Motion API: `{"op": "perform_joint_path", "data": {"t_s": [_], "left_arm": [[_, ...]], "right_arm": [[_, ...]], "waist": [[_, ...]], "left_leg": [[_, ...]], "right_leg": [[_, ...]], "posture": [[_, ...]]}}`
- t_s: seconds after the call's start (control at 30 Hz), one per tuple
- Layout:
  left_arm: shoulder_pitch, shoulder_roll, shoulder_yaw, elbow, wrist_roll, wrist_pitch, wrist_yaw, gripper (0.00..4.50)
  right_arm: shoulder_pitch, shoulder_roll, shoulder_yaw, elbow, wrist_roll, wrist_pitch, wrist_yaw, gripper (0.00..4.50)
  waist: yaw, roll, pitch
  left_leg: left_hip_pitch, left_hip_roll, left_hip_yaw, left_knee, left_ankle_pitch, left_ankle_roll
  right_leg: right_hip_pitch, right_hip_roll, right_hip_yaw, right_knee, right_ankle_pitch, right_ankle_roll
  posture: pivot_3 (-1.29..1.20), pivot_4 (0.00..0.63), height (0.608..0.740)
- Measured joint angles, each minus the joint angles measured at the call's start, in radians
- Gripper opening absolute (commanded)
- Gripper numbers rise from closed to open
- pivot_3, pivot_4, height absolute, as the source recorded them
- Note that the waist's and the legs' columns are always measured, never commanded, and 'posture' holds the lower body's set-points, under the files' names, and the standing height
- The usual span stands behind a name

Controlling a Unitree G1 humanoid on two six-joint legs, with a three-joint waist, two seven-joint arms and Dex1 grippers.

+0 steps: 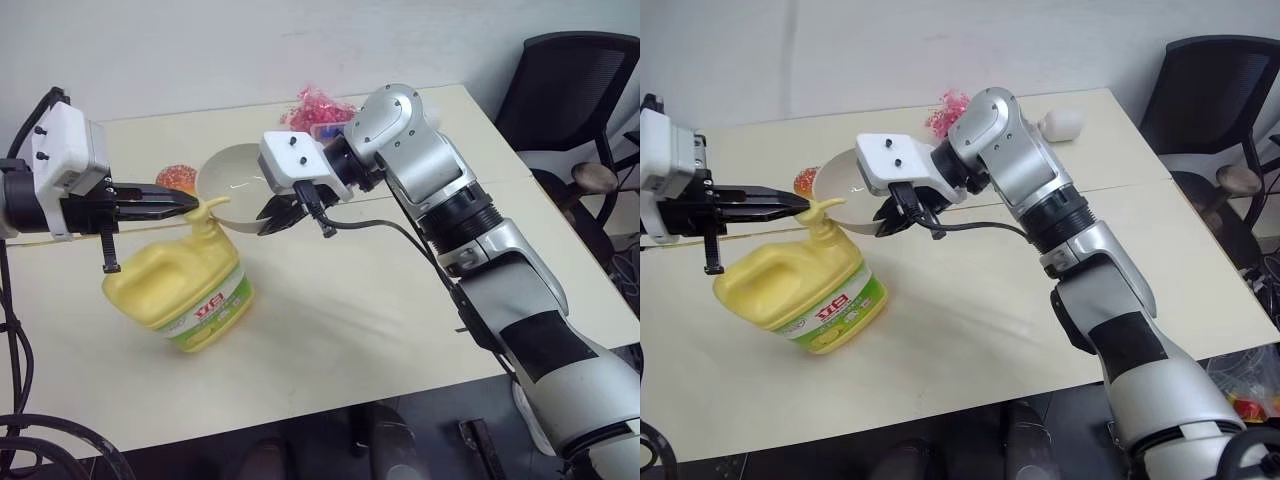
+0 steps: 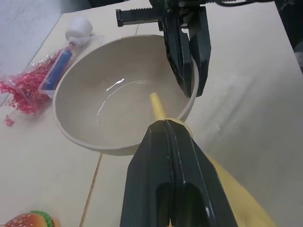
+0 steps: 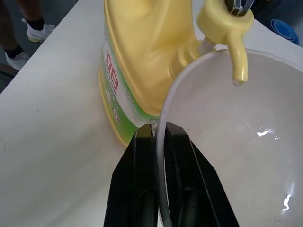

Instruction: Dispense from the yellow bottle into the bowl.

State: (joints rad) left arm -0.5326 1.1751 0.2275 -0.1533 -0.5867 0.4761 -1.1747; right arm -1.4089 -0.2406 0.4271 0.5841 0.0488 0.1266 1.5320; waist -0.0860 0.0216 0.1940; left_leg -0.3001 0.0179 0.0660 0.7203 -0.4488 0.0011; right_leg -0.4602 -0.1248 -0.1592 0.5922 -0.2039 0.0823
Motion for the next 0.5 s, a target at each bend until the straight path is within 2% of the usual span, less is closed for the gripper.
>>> {"op": "perform_joint_path", "data": {"t_s": [0.5], "left_arm": [[-0.005,0.004,-0.038,0.043,0.07,-0.105,-0.028,0.02]], "right_arm": [[0.001,0.007,0.005,-0.008,-0.007,0.001,0.006,0.0]], "waist": [[0.0,0.005,-0.009]], "left_leg": [[0.002,0.0,0.001,-0.001,0.0,0.0]], "right_leg": [[0.001,0.0,0.001,0.001,0.0,-0.001]], "posture": [[0.0,0.15,0.74]]}}
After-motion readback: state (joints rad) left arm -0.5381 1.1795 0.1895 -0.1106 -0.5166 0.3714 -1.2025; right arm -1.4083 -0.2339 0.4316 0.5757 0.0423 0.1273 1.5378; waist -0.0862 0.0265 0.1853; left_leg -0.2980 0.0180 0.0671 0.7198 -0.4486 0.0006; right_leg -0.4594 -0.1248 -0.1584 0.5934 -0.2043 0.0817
